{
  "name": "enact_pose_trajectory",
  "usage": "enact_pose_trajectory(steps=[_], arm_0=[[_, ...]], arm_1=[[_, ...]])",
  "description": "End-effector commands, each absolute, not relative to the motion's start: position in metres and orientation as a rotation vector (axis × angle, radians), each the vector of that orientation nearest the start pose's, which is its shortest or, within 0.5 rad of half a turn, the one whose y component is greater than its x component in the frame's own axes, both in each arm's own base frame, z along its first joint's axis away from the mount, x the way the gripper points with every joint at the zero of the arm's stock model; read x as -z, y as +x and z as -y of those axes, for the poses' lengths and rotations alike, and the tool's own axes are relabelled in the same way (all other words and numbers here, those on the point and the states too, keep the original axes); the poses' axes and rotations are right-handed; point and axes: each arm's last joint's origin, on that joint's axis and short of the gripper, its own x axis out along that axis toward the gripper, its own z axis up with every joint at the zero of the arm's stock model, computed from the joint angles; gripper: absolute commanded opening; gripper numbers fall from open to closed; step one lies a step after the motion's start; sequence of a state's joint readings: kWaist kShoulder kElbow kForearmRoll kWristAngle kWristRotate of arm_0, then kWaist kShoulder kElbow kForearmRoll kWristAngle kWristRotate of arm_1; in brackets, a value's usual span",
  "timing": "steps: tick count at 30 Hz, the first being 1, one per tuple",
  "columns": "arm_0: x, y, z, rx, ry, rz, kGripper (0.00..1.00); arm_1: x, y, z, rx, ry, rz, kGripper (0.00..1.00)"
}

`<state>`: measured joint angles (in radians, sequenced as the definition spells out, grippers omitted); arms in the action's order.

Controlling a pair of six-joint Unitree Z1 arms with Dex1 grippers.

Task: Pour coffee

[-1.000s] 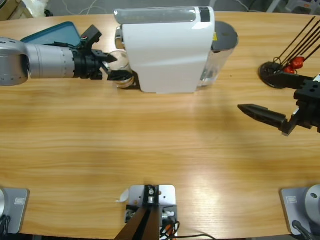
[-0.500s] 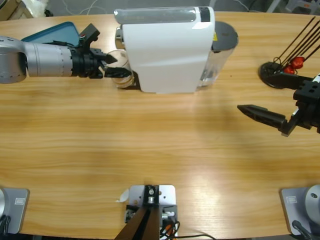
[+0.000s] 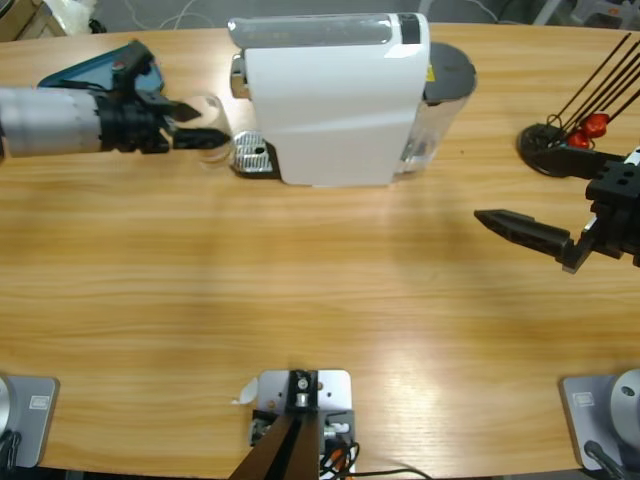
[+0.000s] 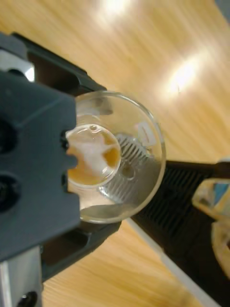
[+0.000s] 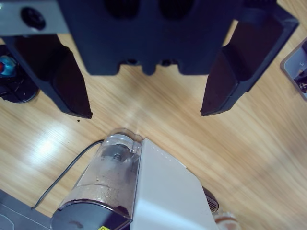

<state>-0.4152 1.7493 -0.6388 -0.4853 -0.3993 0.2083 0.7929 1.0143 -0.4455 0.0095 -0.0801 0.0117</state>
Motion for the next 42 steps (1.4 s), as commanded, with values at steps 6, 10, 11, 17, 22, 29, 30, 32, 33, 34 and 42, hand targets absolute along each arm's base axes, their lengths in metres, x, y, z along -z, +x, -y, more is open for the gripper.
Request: enact_pose_trajectory(steps=[6,10,11,17,22,29,30,32,33,34,42], arm_0=[[-0.227,0.284,0.082,0.613,0.159,-0.534,0.352],[-0.228,0.299,0.067,0.550,0.138,-0.532,0.352],[-0.229,0.304,0.064,0.531,0.130,-0.528,0.352],[-0.231,0.343,0.046,0.451,0.072,-0.514,0.352],[-0.218,0.369,0.025,0.381,0.044,-0.535,0.352],[-0.203,0.377,-0.017,0.267,0.004,-0.571,0.353],[-0.201,0.378,-0.021,0.254,0.001,-0.577,0.356],[-0.197,0.378,-0.026,0.232,0.000,-0.589,0.357],[-0.195,0.379,-0.028,0.221,0.001,-0.595,0.362],[-0.192,0.380,-0.029,0.211,0.004,-0.602,0.365],[-0.168,0.389,-0.039,0.166,0.002,-0.661,0.370]], arm_1=[[-0.261,0.088,-0.086,-0.704,-0.245,-0.531,1.000],[-0.261,0.088,-0.086,-0.699,-0.245,-0.533,1.000],[-0.261,0.089,-0.086,-0.699,-0.246,-0.534,1.000],[-0.261,0.089,-0.086,-0.703,-0.244,-0.534,1.000],[-0.263,0.087,-0.085,-0.704,-0.239,-0.522,1.000],[-0.263,0.088,-0.086,-0.707,-0.237,-0.520,1.000],[-0.263,0.088,-0.086,-0.708,-0.237,-0.521,1.000],[-0.263,0.089,-0.087,-0.709,-0.237,-0.521,1.000],[-0.263,0.089,-0.087,-0.710,-0.236,-0.521,1.000],[-0.263,0.089,-0.087,-0.713,-0.236,-0.521,1.000],[-0.263,0.089,-0.087,-0.714,-0.234,-0.518,1.000]])
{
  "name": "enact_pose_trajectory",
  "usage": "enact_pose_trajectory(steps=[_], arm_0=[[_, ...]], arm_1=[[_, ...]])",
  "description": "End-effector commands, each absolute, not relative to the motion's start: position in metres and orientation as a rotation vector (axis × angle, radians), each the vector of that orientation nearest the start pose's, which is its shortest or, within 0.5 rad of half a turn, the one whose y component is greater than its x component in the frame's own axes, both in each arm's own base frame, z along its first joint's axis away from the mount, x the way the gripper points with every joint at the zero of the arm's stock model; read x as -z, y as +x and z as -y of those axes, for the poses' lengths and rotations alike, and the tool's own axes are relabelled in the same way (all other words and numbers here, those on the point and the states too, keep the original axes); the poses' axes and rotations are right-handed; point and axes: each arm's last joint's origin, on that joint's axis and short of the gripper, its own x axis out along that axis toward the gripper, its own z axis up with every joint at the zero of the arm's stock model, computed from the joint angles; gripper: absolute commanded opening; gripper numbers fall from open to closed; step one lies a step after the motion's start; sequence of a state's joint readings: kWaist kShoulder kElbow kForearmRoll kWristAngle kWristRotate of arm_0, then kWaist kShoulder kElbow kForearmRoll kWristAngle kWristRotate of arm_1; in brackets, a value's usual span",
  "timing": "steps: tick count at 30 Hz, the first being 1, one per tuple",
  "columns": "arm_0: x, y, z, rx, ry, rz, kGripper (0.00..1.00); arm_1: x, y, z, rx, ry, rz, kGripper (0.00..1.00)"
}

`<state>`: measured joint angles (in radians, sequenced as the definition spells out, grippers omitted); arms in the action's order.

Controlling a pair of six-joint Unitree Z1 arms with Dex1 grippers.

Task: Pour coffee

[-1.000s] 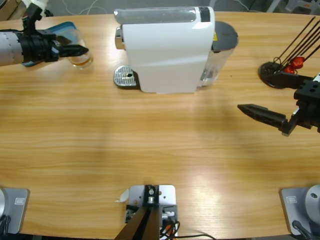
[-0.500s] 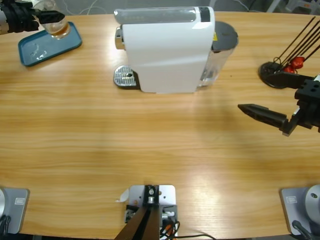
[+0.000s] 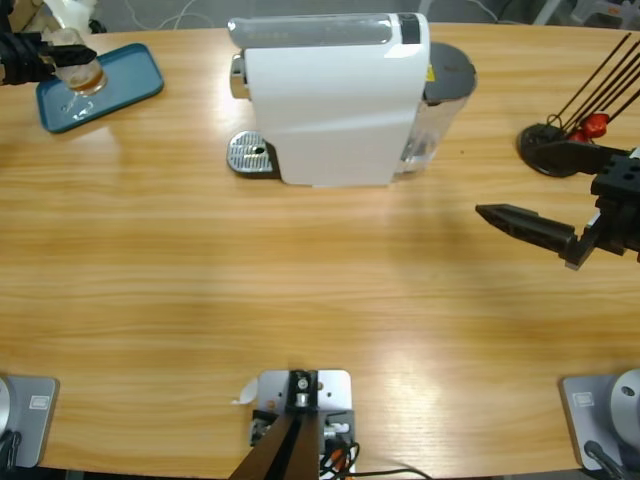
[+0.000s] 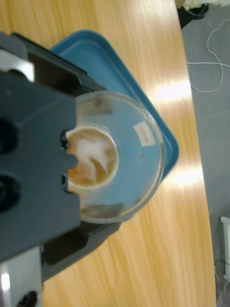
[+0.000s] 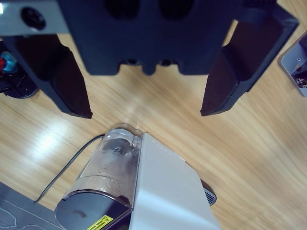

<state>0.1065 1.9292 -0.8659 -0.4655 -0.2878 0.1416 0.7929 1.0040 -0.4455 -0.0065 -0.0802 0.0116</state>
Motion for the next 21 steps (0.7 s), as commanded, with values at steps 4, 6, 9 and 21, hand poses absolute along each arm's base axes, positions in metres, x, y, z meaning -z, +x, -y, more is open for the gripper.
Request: enact_pose_trajectory(steps=[4,6,9,21], arm_0=[[-0.166,0.397,-0.042,0.145,0.006,-0.663,0.375],[-0.167,0.401,-0.043,0.141,0.004,-0.678,0.379],[-0.166,0.403,-0.044,0.137,0.002,-0.699,0.701],[-0.183,0.390,-0.046,0.112,-0.006,-0.687,0.991]], arm_1=[[-0.263,0.090,-0.088,-0.712,-0.234,-0.517,1.000],[-0.262,0.090,-0.088,-0.712,-0.235,-0.520,1.000],[-0.262,0.090,-0.088,-0.712,-0.235,-0.519,1.000],[-0.263,0.089,-0.086,-0.710,-0.231,-0.509,1.000]])
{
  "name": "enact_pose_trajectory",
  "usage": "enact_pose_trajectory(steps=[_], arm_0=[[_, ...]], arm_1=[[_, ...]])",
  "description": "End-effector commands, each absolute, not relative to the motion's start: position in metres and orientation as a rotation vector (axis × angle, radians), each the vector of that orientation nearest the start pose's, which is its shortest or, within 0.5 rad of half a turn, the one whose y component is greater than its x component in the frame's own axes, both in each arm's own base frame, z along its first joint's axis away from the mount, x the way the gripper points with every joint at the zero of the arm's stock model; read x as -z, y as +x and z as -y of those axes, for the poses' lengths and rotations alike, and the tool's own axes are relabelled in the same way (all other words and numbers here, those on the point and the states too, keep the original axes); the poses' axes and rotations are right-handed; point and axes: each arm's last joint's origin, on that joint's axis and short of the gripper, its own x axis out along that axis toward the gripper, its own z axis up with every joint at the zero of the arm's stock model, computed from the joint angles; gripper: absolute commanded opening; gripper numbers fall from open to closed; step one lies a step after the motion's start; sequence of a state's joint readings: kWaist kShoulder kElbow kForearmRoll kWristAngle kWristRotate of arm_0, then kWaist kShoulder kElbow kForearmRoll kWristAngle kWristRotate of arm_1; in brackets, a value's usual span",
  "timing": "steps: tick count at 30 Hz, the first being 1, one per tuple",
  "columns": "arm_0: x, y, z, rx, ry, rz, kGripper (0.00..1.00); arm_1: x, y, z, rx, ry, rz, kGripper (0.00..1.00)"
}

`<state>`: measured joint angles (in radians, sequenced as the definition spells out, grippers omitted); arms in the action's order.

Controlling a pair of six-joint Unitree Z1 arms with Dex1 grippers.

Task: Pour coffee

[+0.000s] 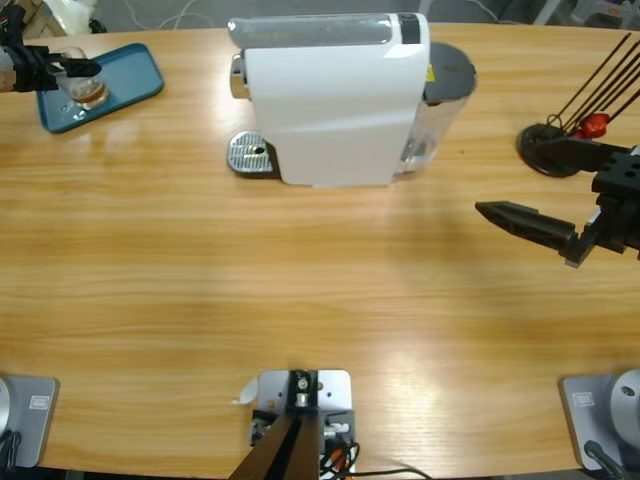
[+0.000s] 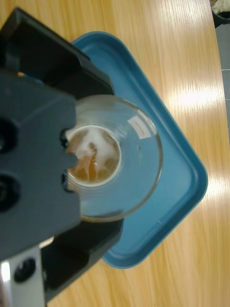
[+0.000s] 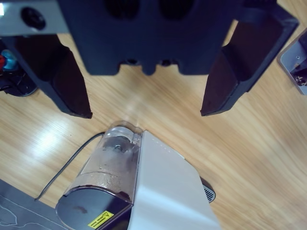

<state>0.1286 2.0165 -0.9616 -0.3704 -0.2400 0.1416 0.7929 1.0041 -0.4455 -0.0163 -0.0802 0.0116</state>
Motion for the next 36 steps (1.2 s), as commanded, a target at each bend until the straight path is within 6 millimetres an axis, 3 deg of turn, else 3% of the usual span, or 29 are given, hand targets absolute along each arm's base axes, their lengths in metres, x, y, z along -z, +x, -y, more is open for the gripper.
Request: enact_pose_trajectory(steps=[1,5,7,10,12,15,19,21,24,36], arm_0=[[-0.192,0.385,-0.045,0.103,-0.001,-0.669,0.991],[-0.244,0.350,-0.042,0.059,0.027,-0.584,0.977],[-0.271,0.322,-0.037,0.067,0.025,-0.546,0.977],[-0.309,0.270,-0.012,0.125,0.036,-0.480,0.977],[-0.323,0.236,0.016,0.231,0.062,-0.468,0.974],[-0.310,0.186,0.065,0.486,0.127,-0.482,0.894],[-0.279,0.149,0.093,0.699,0.199,-0.553,0.885],[-0.270,0.146,0.105,0.749,0.247,-0.575,0.885],[-0.258,0.161,0.118,0.763,0.282,-0.614,0.886],[-0.224,0.156,0.133,0.824,0.304,-0.758,0.889]], arm_1=[[-0.263,0.089,-0.087,-0.710,-0.231,-0.510,1.000],[-0.263,0.089,-0.087,-0.711,-0.233,-0.514,1.000],[-0.262,0.089,-0.087,-0.712,-0.233,-0.515,1.000],[-0.262,0.090,-0.088,-0.709,-0.237,-0.521,1.000],[-0.261,0.090,-0.088,-0.708,-0.238,-0.524,1.000],[-0.261,0.091,-0.089,-0.708,-0.241,-0.530,1.000],[-0.260,0.092,-0.090,-0.708,-0.245,-0.538,1.000],[-0.259,0.092,-0.090,-0.710,-0.246,-0.541,1.000],[-0.259,0.092,-0.090,-0.707,-0.248,-0.544,1.000],[-0.258,0.093,-0.092,-0.710,-0.252,-0.552,1.000]])
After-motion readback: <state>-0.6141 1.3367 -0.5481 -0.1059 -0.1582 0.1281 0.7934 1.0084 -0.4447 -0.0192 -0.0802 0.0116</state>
